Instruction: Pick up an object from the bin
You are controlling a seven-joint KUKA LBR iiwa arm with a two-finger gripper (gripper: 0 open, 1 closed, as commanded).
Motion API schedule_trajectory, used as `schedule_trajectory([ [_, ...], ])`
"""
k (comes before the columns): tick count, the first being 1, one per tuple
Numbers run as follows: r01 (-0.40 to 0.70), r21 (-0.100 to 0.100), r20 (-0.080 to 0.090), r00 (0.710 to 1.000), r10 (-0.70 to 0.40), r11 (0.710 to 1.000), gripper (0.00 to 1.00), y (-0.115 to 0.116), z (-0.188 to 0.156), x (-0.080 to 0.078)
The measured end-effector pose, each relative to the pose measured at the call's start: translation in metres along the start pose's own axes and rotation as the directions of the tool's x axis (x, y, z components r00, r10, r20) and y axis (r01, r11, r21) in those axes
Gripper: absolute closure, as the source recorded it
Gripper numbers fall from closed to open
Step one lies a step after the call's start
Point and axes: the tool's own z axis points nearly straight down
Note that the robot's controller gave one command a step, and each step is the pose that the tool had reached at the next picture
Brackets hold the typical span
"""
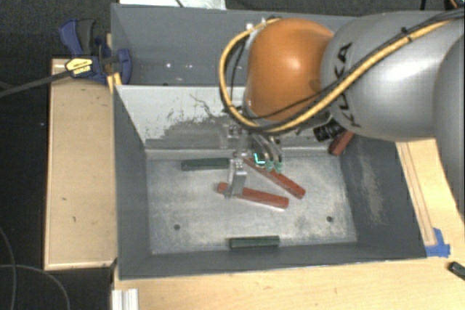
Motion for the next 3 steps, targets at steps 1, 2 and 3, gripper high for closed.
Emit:
schedule_trajectory([
  [1,-0.147,0.001,0.002,0.989,0.147,0.989,0.00,-0.044,0.129,-0.022],
  [2,-0.152,-0.004,0.013,0.988,0.152,0.988,1.00,-0.042,0.122,-0.025],
  [3,-0.088,-0.003,0.015,0.996,0.088,0.996,1.00,-0.042,0.011,-0.013],
])
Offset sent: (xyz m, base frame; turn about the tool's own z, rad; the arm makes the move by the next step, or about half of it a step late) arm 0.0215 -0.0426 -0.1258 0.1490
